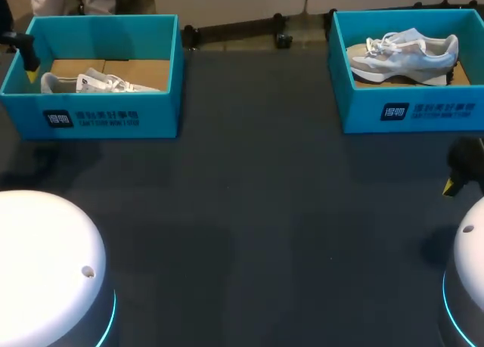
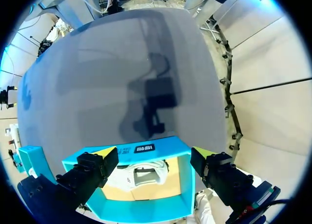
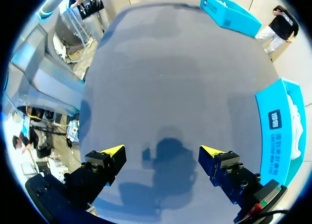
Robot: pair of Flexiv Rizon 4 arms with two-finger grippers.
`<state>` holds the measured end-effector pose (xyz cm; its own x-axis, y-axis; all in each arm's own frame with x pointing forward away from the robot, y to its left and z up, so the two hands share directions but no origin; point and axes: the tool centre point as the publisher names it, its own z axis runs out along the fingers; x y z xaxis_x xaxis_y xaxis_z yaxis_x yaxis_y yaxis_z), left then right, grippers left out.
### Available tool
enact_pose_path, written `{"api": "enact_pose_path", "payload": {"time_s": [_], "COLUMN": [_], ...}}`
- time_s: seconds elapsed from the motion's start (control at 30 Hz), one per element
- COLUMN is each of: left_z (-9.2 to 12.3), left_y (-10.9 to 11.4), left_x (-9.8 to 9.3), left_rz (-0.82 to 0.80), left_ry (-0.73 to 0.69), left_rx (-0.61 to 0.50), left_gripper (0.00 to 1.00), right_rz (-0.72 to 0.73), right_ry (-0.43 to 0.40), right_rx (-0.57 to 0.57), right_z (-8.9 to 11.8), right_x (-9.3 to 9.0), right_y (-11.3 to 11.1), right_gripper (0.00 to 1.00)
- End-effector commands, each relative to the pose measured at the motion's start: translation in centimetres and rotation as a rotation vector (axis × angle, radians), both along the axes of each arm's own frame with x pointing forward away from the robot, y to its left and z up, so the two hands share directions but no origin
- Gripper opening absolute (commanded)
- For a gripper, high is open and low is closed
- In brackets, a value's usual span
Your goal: Take the shoe out of the shoebox, open the shoe tongue, remove and reinsert the insole, then place the shoe into the shoebox
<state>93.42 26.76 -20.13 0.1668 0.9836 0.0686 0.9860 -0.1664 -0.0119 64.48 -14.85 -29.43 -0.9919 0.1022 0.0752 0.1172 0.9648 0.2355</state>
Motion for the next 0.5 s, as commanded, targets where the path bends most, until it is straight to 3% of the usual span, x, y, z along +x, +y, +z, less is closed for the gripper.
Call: {"api": "enact_pose_path", "payload": {"time_s": [0.03,0.3,0.5], "left_z": [0.0,0.0,0.0], "left_y": [0.1,0.1,0.1], "left_x": [-0.1,-0.1,-0.1], "left_rz": [-0.002,-0.002,-0.002], "left_ry": [-0.004,-0.004,-0.004], "left_rx": [0.001,0.001,0.001], "left_gripper": [1.00,1.00,1.00], "right_rz": [-0.077,-0.338,-0.518], "right_ry": [0.059,0.135,0.160], "right_rx": [-0.033,-0.170,-0.178], "right_z": [1.2,2.6,3.4], "right_x": [2.8,8.5,12.8], "right_y": [-0.1,-1.4,-2.9], "right_gripper": [1.00,1.00,1.00]}}
